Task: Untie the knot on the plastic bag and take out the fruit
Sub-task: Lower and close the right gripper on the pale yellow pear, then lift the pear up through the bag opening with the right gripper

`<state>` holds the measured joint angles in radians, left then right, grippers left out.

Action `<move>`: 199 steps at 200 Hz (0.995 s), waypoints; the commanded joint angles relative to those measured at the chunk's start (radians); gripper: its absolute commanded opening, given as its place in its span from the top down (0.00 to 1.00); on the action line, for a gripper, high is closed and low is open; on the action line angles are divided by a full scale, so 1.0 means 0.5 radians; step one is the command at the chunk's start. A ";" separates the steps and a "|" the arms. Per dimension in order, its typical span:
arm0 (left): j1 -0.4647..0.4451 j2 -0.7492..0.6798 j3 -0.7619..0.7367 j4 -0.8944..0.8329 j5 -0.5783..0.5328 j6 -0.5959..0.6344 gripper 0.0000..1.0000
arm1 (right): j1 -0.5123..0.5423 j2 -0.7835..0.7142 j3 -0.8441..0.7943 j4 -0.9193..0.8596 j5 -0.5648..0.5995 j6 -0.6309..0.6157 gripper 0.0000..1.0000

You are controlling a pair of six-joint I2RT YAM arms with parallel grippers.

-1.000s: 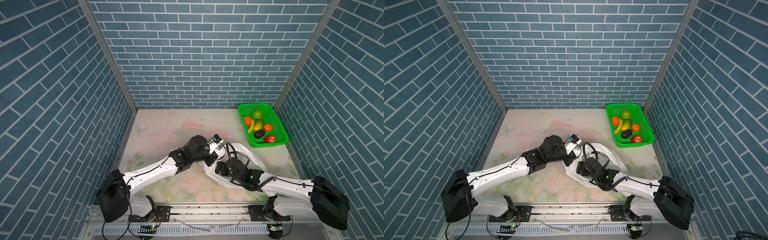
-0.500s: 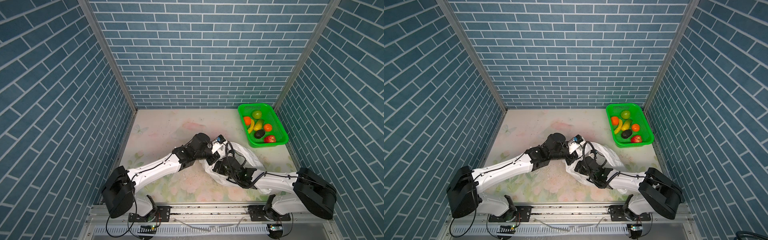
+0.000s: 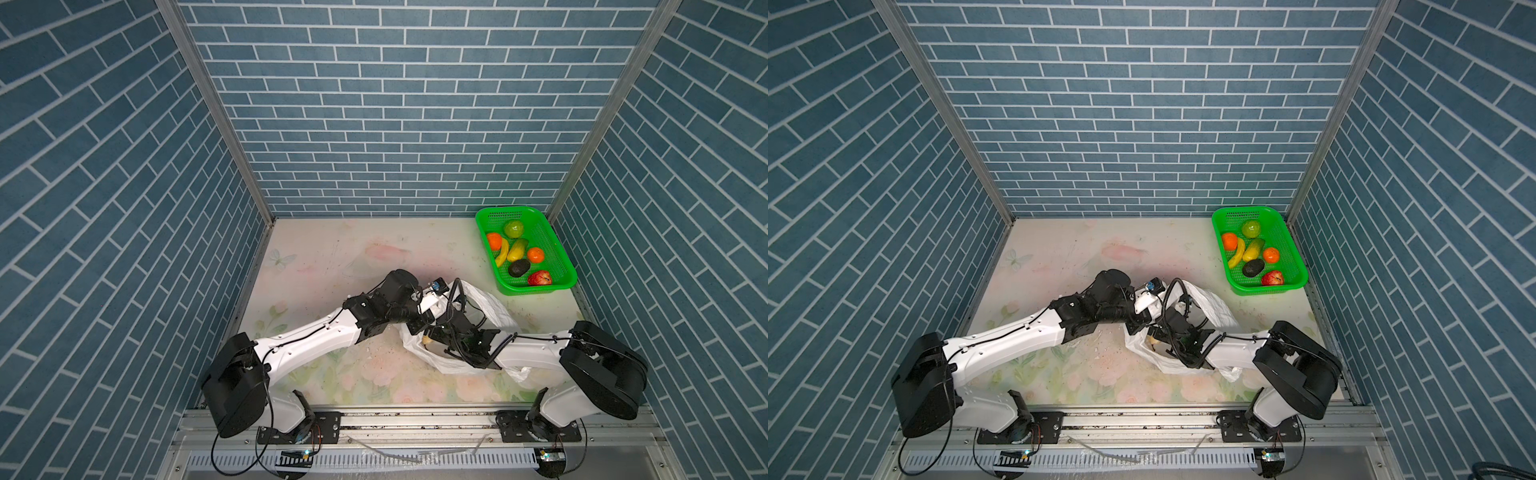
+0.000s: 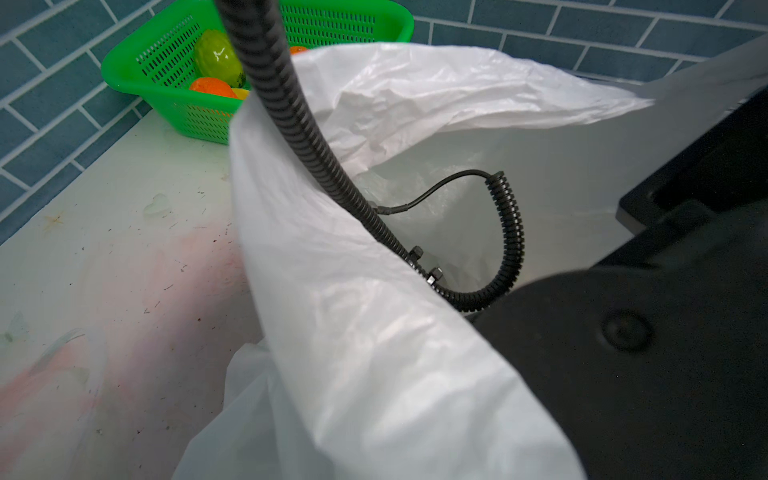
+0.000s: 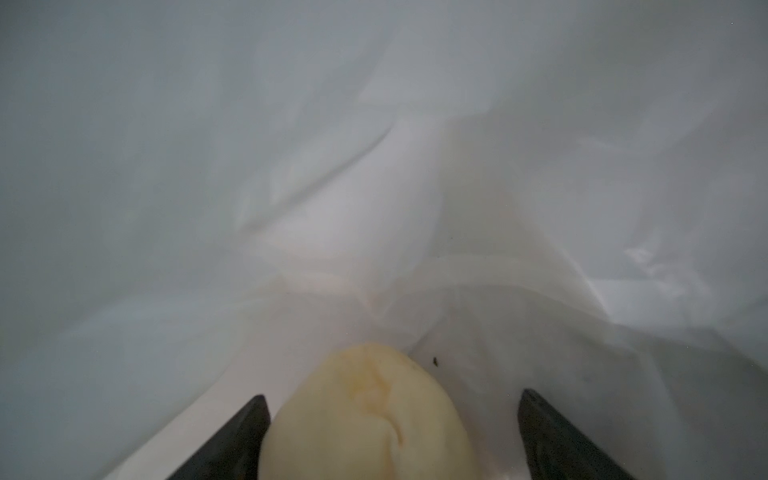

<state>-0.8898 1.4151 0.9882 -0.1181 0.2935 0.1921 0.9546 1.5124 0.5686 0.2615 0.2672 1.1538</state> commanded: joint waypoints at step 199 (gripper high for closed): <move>0.016 -0.109 -0.166 0.158 -0.035 -0.083 1.00 | -0.023 0.151 0.602 -1.002 -0.413 -0.298 0.18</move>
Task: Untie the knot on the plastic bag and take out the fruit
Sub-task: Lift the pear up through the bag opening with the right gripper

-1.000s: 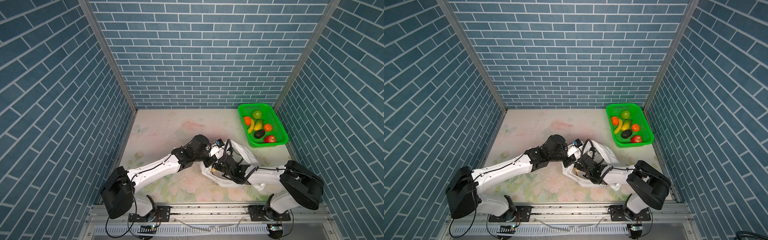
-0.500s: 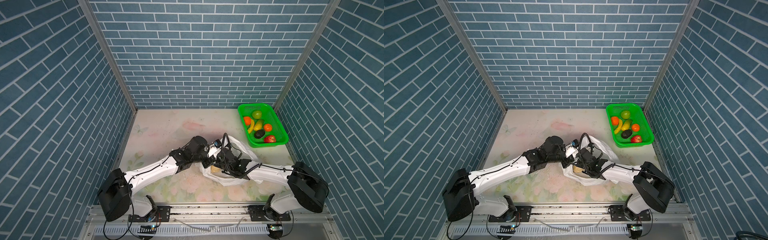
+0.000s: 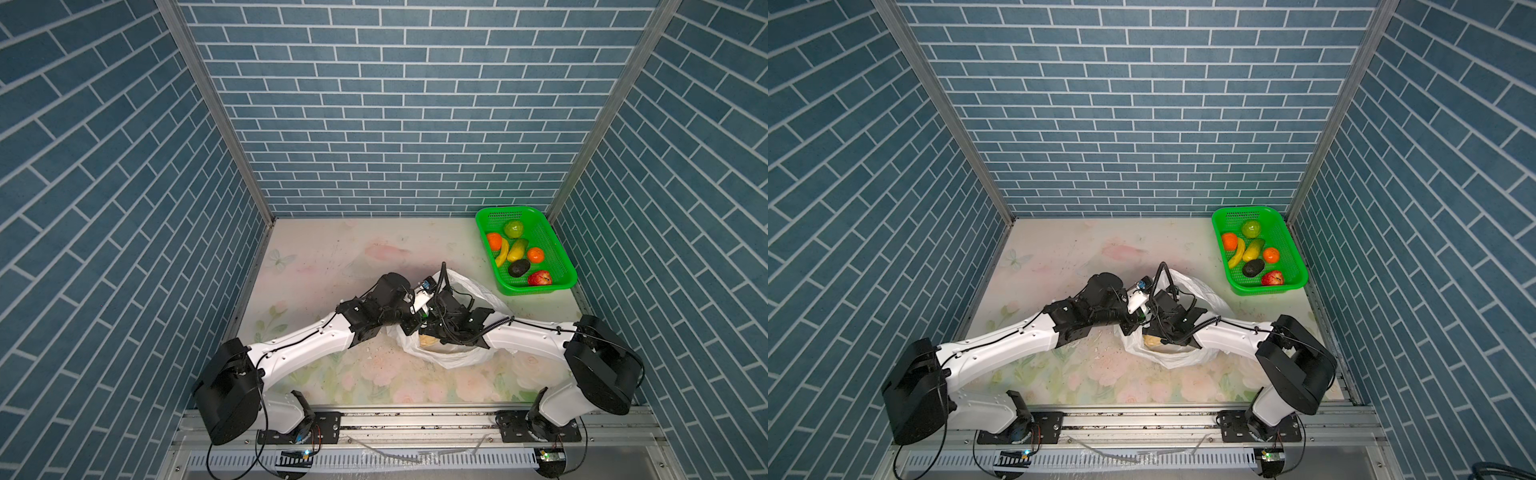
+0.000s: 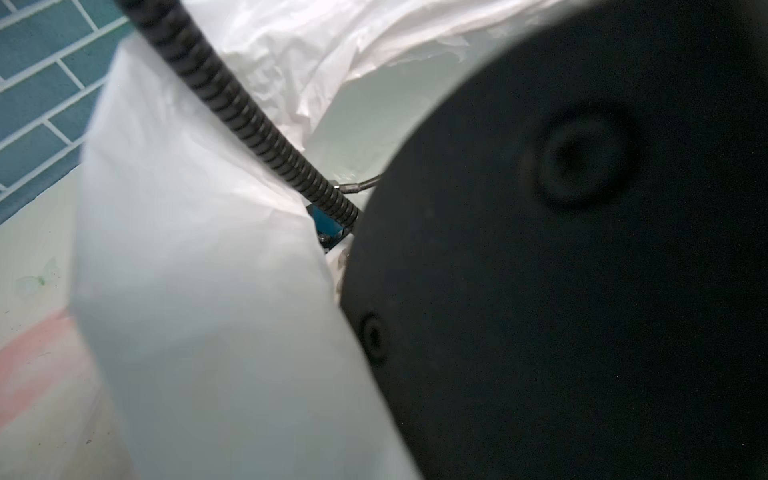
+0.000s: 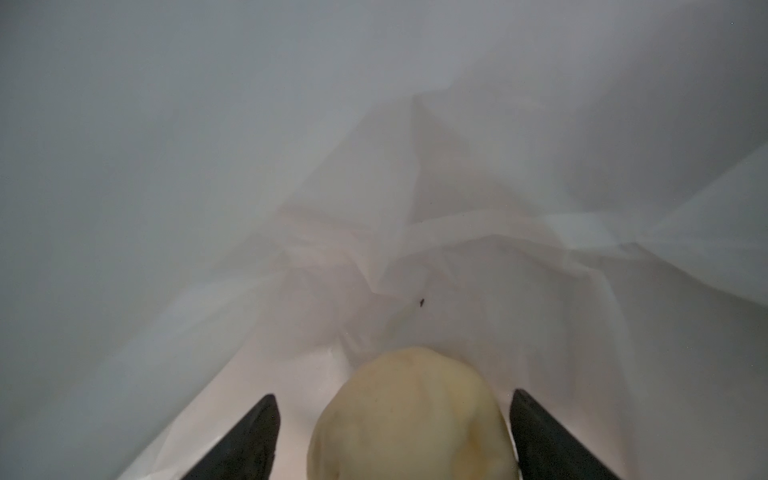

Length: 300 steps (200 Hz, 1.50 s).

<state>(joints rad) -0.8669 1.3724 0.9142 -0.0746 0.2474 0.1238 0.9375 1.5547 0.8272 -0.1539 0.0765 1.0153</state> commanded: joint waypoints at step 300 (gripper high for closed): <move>-0.026 -0.084 -0.123 0.175 0.006 -0.024 1.00 | 0.043 0.067 0.112 -0.357 0.070 -0.023 0.45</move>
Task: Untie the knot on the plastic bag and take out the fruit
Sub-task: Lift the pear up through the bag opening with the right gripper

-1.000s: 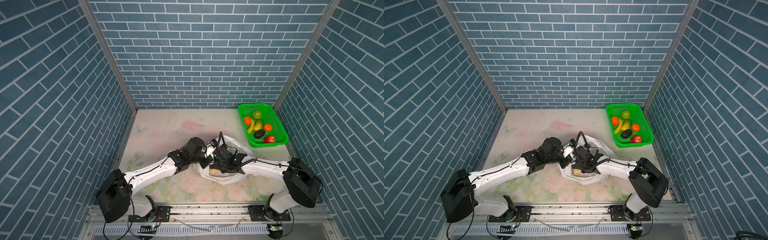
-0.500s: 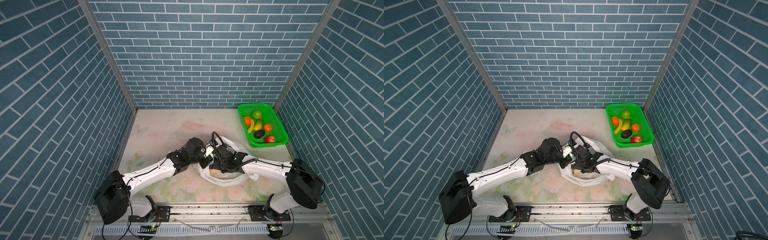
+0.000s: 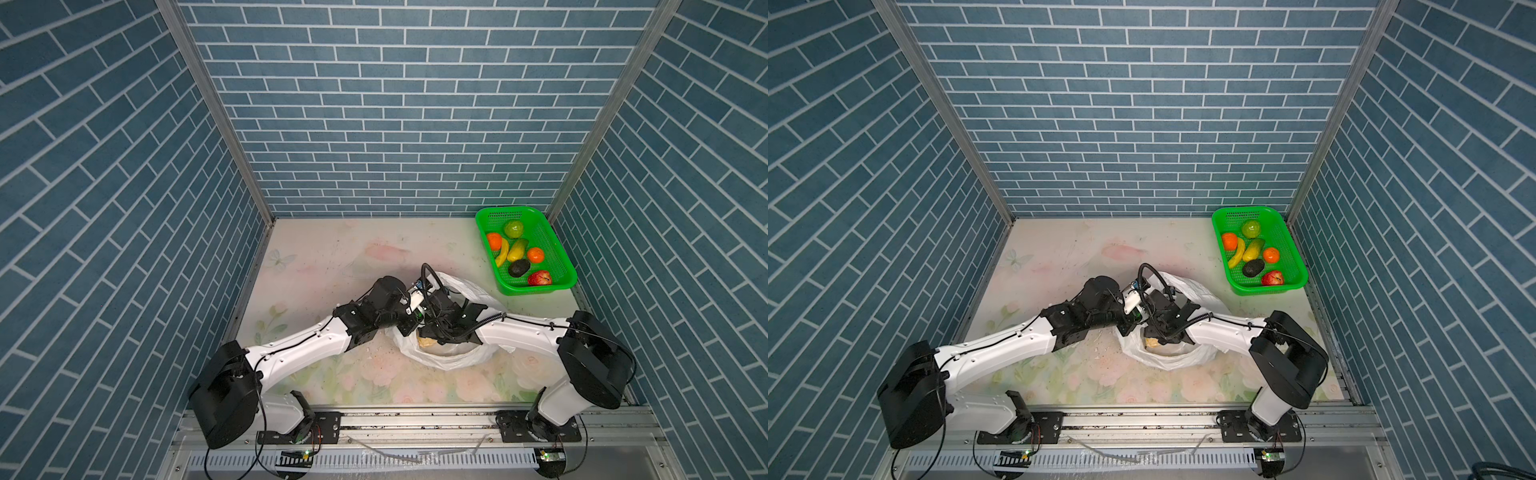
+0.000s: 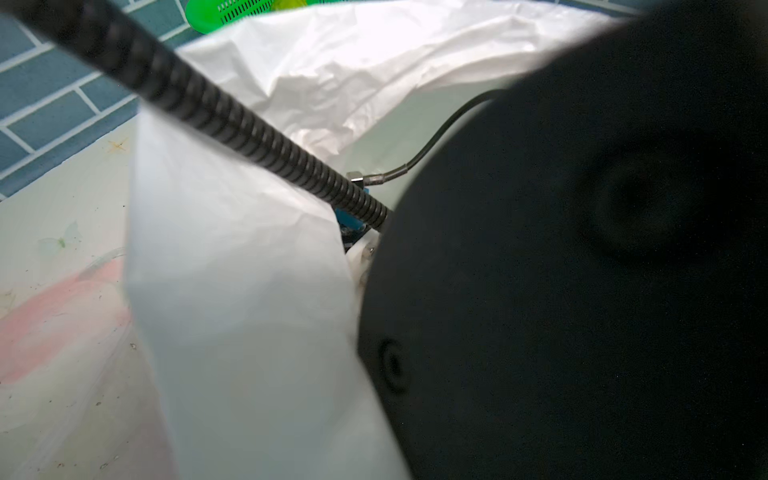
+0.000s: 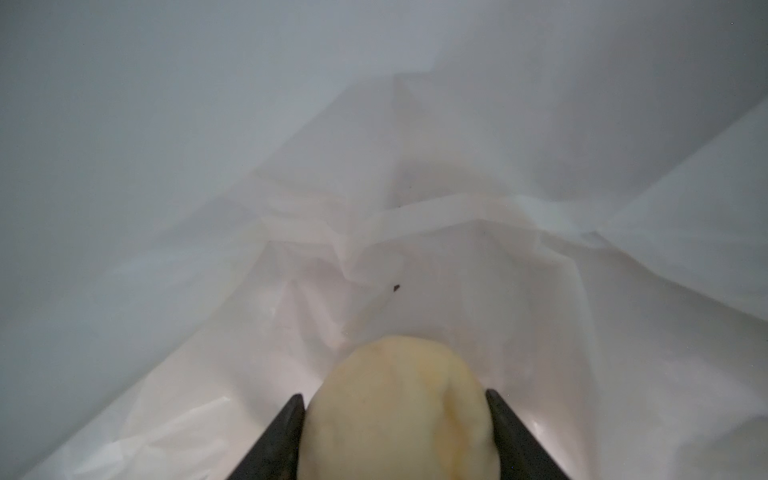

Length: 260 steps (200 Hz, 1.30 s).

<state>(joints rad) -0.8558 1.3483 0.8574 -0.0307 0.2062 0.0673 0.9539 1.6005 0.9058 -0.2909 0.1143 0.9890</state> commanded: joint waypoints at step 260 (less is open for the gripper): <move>-0.029 0.123 0.221 -0.136 -0.182 -0.029 1.00 | 0.045 -0.775 -0.210 -0.192 -0.069 -0.215 0.46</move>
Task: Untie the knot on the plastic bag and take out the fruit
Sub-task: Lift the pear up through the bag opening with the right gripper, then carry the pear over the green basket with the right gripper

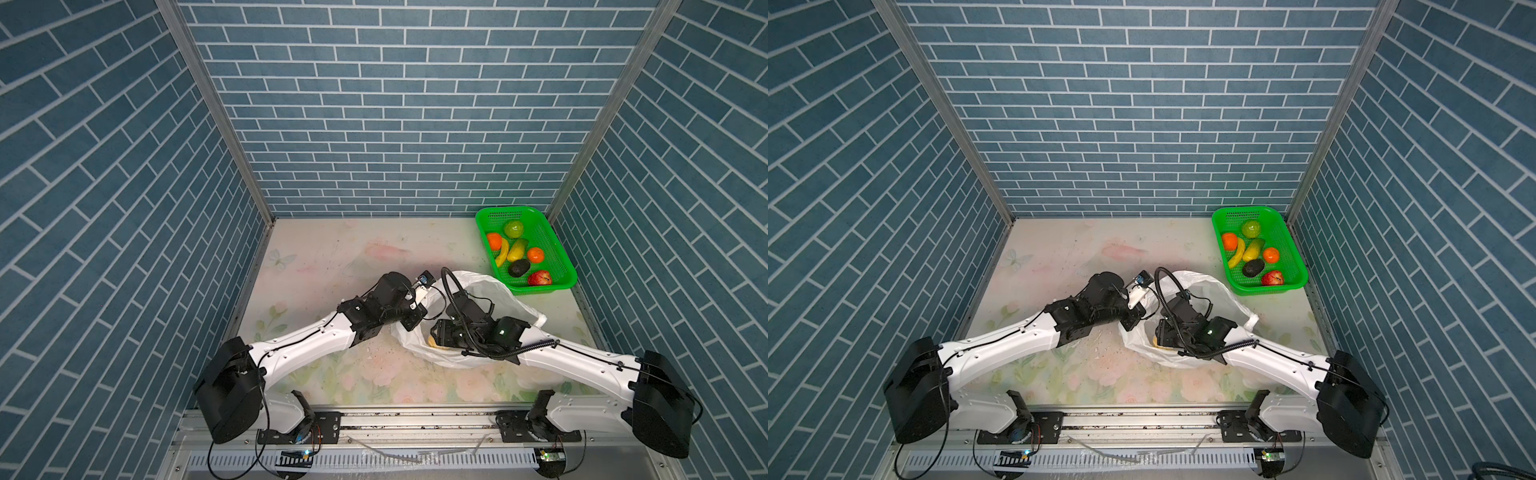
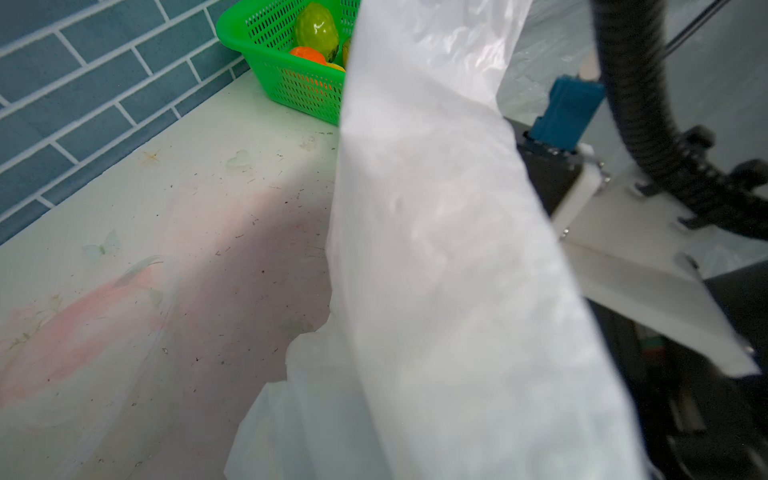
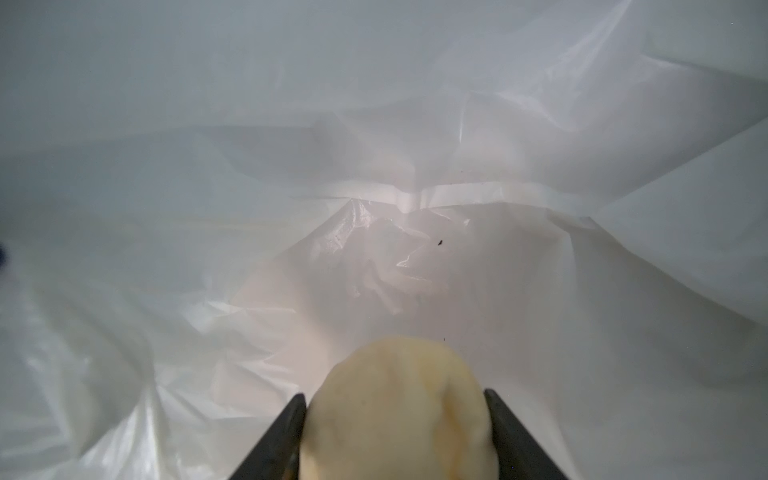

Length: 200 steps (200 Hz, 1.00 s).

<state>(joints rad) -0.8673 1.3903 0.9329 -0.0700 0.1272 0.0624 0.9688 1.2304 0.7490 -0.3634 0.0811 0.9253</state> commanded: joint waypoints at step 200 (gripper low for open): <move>-0.124 0.026 -0.065 0.091 0.014 -0.140 1.00 | -0.302 -0.081 0.105 0.224 0.258 0.077 0.46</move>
<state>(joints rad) -0.9184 1.3952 0.9134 -0.0452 0.1333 0.0059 0.8318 1.1995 0.7845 -0.2634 0.1917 0.9367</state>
